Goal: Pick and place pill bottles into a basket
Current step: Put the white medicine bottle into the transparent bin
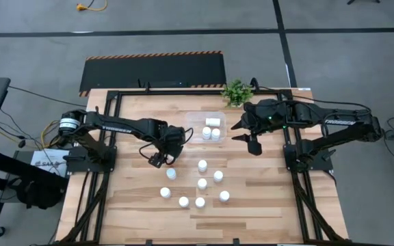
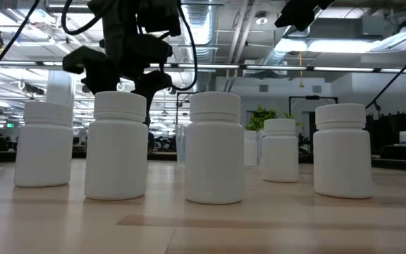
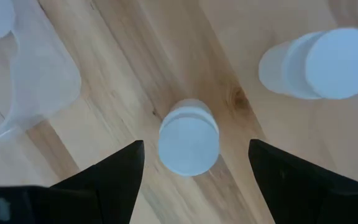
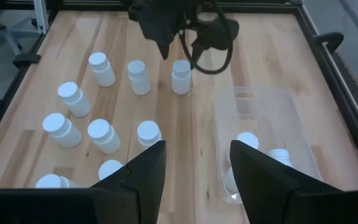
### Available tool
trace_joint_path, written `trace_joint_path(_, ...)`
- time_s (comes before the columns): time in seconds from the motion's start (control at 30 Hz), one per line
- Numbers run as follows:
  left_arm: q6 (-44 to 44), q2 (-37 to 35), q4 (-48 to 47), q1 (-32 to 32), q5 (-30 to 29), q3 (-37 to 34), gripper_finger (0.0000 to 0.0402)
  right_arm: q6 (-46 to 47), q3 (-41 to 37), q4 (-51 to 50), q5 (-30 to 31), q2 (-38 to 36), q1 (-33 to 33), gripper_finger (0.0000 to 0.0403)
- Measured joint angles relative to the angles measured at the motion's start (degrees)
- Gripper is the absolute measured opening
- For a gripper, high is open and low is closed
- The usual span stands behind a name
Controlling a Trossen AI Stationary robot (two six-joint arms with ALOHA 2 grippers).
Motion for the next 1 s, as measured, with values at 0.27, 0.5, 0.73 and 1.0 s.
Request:
trace_joint_path(0.27, 3.2, 0.1, 1.2, 0.0, -1.6, 0.0, 0.0279, 0.0, 0.0, 0.7, 0.0, 0.0, 0.0, 0.0168)
trace_joint_path(0.5, 2.9, 0.1, 1.2, 0.0, -1.4, 0.0, 0.0279, 0.0, 0.0, 0.7, 0.0, 0.0, 0.0, 0.0163)
trace_joint_path(0.73, 1.6, 0.1, 1.2, -0.2, -0.7, 0.0, 0.0279, 0.5, 0.0, 0.7, 0.3, 0.0, 0.0, 0.0157)
trace_joint_path(1.0, 0.6, 0.1, 1.3, -0.2, -1.0, -0.2, 0.0279, 0.6, 0.0, 0.7, 1.5, 0.0, -0.2, 0.0153)
